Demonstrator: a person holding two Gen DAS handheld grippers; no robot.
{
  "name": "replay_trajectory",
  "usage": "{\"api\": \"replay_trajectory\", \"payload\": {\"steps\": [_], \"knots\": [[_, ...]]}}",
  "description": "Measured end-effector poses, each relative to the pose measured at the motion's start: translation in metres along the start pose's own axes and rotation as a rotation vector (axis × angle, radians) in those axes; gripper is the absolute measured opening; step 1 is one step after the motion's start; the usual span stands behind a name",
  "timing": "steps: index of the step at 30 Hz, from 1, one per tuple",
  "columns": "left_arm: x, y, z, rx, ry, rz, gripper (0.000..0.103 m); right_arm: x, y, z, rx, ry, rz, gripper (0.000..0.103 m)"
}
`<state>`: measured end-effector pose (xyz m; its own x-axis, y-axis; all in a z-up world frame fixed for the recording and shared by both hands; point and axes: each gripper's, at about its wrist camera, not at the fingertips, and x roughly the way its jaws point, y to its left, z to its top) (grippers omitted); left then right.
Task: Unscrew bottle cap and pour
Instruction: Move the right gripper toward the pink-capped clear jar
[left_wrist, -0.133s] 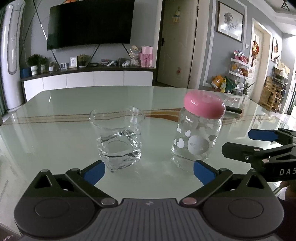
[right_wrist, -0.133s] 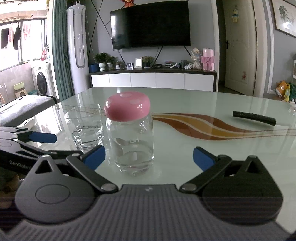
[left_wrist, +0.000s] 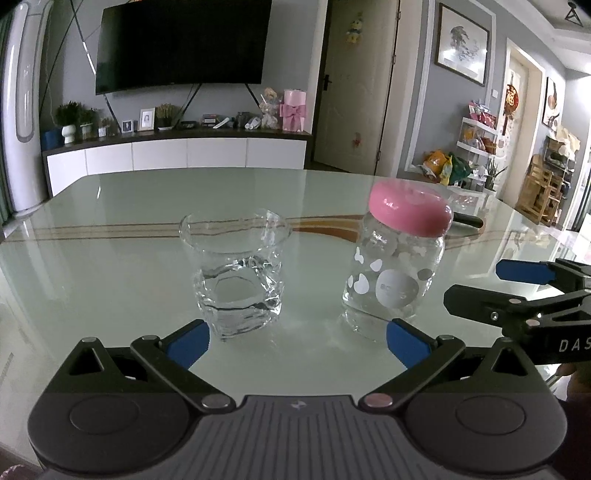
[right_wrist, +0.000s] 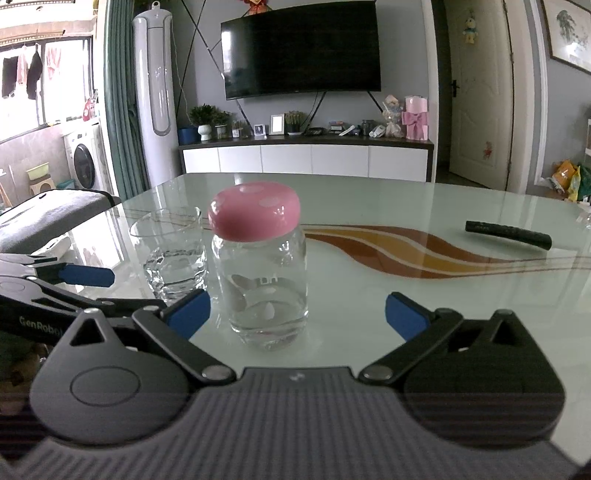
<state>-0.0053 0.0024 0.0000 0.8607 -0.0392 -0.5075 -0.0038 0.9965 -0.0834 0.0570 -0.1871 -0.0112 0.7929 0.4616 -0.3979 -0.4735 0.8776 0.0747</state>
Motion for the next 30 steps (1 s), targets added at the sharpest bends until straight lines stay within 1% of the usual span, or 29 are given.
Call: {"api": "replay_trajectory", "payload": {"steps": [4,7,9,11,13,18,30], "knots": [[-0.006,-0.004,-0.008,-0.002,-0.007,-0.002,0.103,0.001,-0.002,-0.001,0.007,-0.003,0.009,0.103],[-0.005,0.002,-0.002,-0.022,0.019,-0.012,0.103,0.002,-0.004,-0.002,0.013,-0.006,0.016,0.103],[0.005,0.003,0.002,-0.026,0.037,-0.014,0.103,0.002,-0.005,-0.002,0.016,-0.01,0.021,0.103],[0.006,0.003,0.002,-0.023,0.036,-0.016,0.103,-0.002,-0.009,-0.004,0.013,-0.015,0.023,0.103],[0.005,0.003,0.002,-0.021,0.033,-0.018,0.103,0.002,-0.002,0.0,-0.002,-0.001,0.016,0.103],[0.004,0.004,0.003,-0.02,0.026,-0.025,0.103,0.003,0.0,0.0,-0.008,-0.001,0.018,0.103],[0.003,0.002,0.003,-0.017,0.024,-0.033,0.103,0.001,-0.001,-0.001,-0.008,-0.004,0.03,0.103]]}}
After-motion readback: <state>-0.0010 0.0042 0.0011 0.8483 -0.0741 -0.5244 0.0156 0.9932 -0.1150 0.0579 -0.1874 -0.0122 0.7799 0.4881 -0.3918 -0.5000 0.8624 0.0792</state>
